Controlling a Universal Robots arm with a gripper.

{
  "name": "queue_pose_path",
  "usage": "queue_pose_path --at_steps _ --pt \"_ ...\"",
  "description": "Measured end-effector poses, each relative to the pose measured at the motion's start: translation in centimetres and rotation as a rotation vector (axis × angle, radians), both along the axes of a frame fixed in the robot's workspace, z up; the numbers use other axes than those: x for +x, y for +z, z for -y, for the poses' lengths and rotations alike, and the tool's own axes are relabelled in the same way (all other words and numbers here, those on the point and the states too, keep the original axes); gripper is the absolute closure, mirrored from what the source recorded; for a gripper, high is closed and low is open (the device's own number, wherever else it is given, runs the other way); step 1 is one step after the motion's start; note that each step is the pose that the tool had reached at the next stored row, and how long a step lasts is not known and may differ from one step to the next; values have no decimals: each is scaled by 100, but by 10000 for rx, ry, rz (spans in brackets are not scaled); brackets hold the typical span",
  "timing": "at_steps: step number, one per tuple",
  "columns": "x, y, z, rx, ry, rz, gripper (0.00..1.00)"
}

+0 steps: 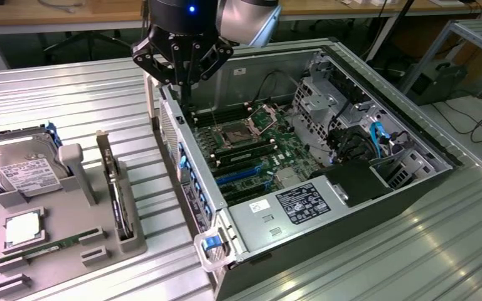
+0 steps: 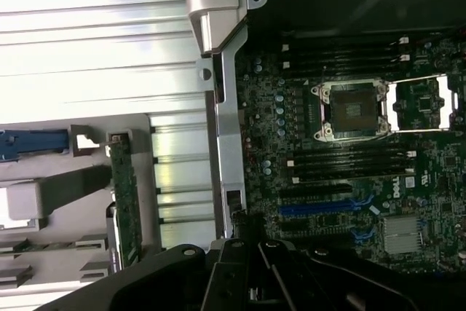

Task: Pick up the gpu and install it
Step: 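Reach for the gpu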

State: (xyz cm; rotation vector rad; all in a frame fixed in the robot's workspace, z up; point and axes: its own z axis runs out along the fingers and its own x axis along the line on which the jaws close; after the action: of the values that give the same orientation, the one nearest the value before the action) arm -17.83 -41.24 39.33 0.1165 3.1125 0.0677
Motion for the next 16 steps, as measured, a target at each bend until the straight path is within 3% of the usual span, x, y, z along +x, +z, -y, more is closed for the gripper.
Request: queue_pose_path --at_steps 16 --pt "-92 0 49 0 1 0 89"
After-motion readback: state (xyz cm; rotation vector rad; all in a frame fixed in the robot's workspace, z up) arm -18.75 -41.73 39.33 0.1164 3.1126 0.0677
